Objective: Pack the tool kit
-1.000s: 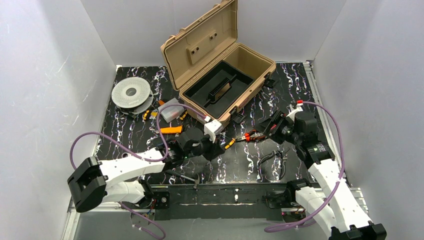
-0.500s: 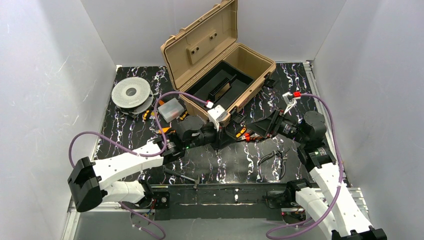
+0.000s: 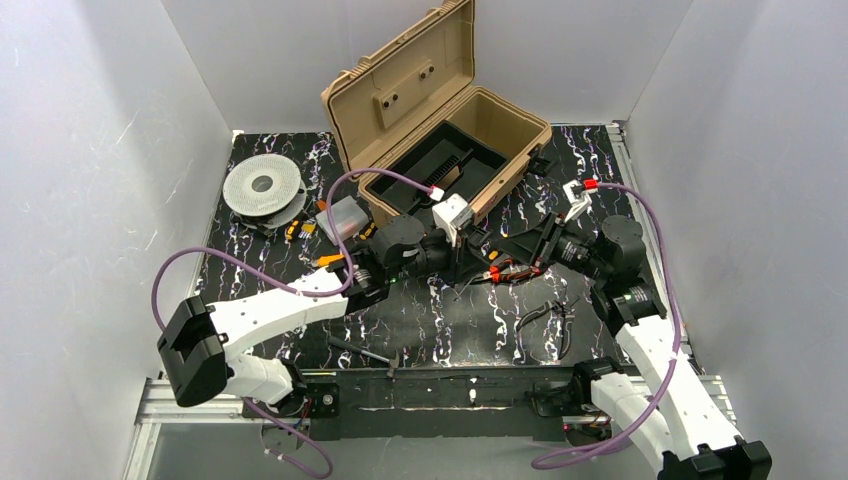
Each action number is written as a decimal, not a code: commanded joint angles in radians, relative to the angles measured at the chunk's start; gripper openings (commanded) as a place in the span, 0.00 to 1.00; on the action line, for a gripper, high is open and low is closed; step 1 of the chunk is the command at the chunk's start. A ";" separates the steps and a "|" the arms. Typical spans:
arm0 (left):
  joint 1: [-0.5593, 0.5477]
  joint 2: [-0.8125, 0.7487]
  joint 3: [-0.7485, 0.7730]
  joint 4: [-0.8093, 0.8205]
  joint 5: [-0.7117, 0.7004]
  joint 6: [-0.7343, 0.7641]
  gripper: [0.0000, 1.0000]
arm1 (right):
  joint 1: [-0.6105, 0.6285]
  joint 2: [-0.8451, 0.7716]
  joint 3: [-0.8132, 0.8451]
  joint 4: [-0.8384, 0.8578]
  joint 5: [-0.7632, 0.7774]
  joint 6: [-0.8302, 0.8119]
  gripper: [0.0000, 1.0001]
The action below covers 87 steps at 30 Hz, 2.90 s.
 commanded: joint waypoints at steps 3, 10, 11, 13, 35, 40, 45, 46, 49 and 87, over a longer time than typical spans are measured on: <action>-0.001 -0.011 0.080 0.026 -0.031 0.015 0.28 | 0.009 0.033 0.053 -0.002 0.033 0.003 0.01; 0.016 -0.150 0.044 -0.108 -0.218 0.014 0.88 | 0.010 0.058 0.174 -0.153 0.339 -0.047 0.01; 0.022 -0.180 0.045 -0.149 -0.265 0.023 0.89 | 0.009 0.068 0.203 -0.174 0.399 -0.054 0.01; 0.028 -0.238 0.051 -0.235 -0.357 0.041 0.92 | 0.008 0.093 0.251 -0.177 0.479 -0.071 0.01; 0.249 -0.496 -0.008 -0.922 -0.657 -0.098 0.98 | -0.002 0.749 0.890 -0.335 0.438 0.062 0.01; 0.311 -0.503 -0.030 -0.935 -0.623 -0.120 0.98 | -0.001 0.869 0.924 -0.376 0.315 0.138 0.01; 0.356 -0.490 -0.047 -0.930 -0.591 -0.129 0.98 | -0.003 0.888 0.850 -0.317 0.300 0.176 0.13; 0.362 -0.486 -0.051 -0.927 -0.584 -0.134 0.98 | -0.003 0.891 0.848 -0.316 0.302 0.176 0.30; 0.384 -0.481 -0.062 -0.916 -0.569 -0.142 0.98 | -0.003 0.893 0.856 -0.344 0.322 0.177 0.72; 0.958 0.078 0.105 -0.622 -0.461 0.157 0.89 | -0.019 0.413 0.359 -0.103 0.162 -0.064 0.71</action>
